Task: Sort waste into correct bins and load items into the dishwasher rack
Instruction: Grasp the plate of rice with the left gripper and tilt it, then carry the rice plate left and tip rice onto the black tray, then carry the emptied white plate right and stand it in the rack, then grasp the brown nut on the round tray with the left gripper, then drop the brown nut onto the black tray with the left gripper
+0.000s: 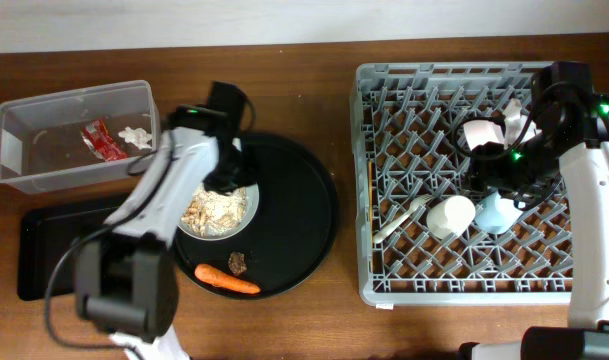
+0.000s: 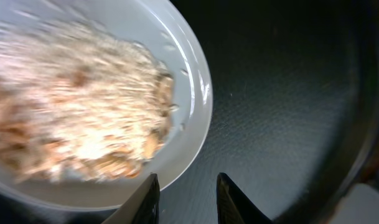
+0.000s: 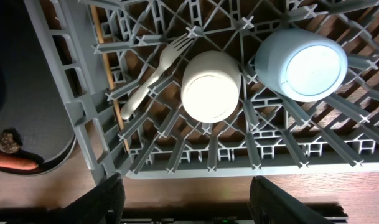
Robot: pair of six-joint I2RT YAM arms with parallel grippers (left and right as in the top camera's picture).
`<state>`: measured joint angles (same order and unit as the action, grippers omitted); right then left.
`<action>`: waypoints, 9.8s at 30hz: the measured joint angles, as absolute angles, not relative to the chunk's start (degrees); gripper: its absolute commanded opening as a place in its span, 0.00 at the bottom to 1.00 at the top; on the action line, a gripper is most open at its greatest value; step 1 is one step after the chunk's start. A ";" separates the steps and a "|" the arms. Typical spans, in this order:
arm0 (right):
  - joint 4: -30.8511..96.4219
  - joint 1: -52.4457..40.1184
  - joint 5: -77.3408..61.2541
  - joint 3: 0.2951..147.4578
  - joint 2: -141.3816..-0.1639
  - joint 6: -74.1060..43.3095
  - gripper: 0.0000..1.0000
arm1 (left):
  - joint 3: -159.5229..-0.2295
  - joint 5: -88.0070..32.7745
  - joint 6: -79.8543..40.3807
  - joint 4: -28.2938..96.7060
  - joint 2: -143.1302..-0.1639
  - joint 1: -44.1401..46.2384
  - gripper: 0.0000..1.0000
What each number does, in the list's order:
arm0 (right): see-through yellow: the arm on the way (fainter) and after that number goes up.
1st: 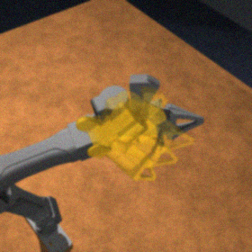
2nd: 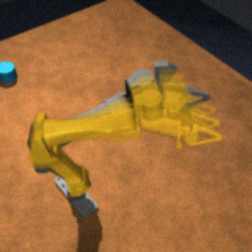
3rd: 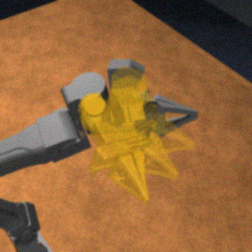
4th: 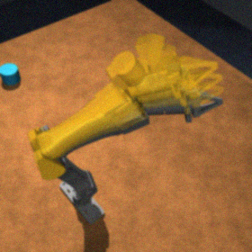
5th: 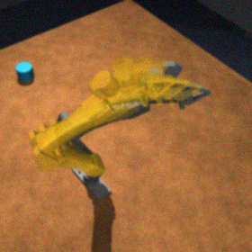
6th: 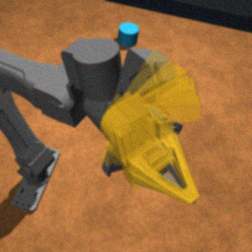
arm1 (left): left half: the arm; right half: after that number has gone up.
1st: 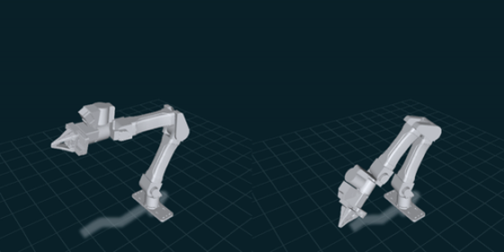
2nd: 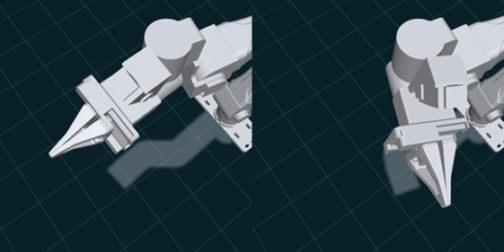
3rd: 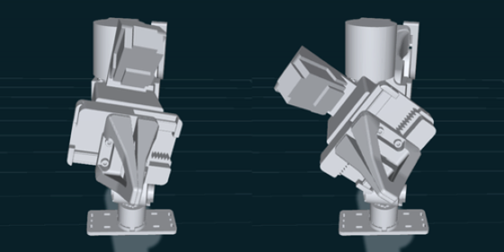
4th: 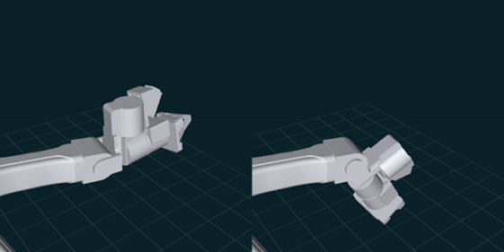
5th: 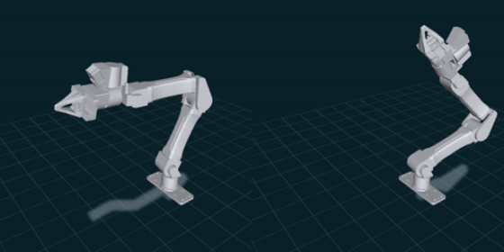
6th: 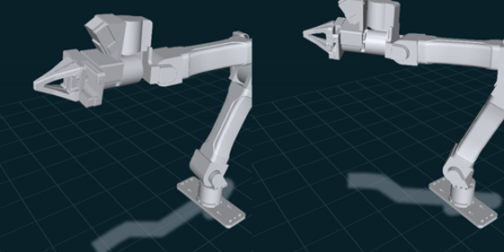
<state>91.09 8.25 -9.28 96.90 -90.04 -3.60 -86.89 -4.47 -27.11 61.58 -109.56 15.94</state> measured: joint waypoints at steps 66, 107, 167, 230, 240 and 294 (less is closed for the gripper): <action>91.26 8.25 -7.35 96.84 -90.04 -3.38 0.68 | -99.29 5.89 -25.67 88.49 -98.21 5.28 0.00; 91.96 8.25 -7.38 96.82 -90.04 -3.18 0.68 | -73.28 -10.57 -11.03 57.36 -92.47 -13.32 0.00; 91.92 8.25 -6.04 96.79 -90.04 -3.16 0.68 | -73.28 -69.10 14.94 75.18 -92.47 -47.40 0.00; 94.70 17.34 10.46 96.42 -90.04 -17.37 0.68 | -74.00 -57.60 -35.00 9.15 -112.14 20.53 0.99; 94.52 17.34 10.04 96.42 -90.04 -17.37 0.68 | -73.84 -23.09 -19.66 53.87 -91.31 8.58 0.99; 94.39 17.34 9.13 96.42 -90.04 -16.53 0.68 | -47.29 -8.47 -35.62 44.73 -89.54 17.39 0.01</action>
<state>94.39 17.34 9.13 96.42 -90.04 -16.53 -47.29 -8.47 -35.62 44.73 -89.54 17.39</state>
